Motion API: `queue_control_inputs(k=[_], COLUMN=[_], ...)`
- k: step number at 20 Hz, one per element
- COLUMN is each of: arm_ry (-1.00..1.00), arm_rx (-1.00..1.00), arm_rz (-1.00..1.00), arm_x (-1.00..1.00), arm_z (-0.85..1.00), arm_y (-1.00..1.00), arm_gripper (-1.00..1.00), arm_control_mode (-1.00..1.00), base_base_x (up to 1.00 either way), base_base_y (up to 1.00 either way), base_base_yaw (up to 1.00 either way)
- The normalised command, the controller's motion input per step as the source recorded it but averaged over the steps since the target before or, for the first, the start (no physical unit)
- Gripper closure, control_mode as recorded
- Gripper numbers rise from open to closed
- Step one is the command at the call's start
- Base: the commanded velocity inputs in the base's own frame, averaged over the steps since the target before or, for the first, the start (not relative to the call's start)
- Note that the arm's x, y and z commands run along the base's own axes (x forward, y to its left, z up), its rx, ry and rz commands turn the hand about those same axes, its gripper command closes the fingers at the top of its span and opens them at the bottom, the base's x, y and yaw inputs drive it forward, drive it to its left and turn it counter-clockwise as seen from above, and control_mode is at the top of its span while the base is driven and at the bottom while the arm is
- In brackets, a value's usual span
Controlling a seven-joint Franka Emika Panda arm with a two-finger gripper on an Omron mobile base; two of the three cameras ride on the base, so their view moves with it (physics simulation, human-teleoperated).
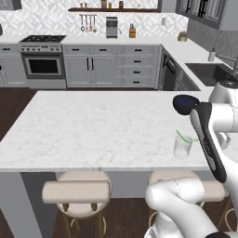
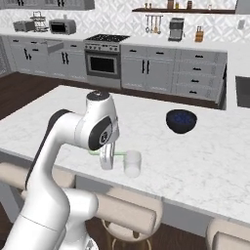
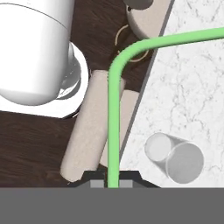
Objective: Take a straw from the drawer in front and place it inside the glass cup on the dining counter.
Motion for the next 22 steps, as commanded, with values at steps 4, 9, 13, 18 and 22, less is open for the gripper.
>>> queue_control_inputs(k=[4, 9, 13, 18, 22], arm_ry=[0.00, -0.02, -0.02, 0.00, 0.00], arm_rx=[0.00, 0.06, 0.27, 0.27, 0.20], arm_rz=[0.00, 0.03, 0.04, 0.02, 0.00], arm_x=[0.00, 0.15, 0.17, 0.04, 0.00], arm_z=[0.00, 0.01, 0.10, 0.19, 0.28], arm_y=[0.00, -0.12, -0.14, -0.02, 0.00], arm_gripper=[1.00, 1.00, 1.00, 1.00, 1.00], arm_control_mode=[1.00, -1.00, -1.00, -1.00, -1.00], base_base_x=[0.24, 0.10, 0.00, 0.00, 0.00], base_base_y=[-0.32, -0.09, 0.00, 0.00, 0.00], base_base_yaw=[0.12, 0.02, 0.00, 0.00, 0.00])
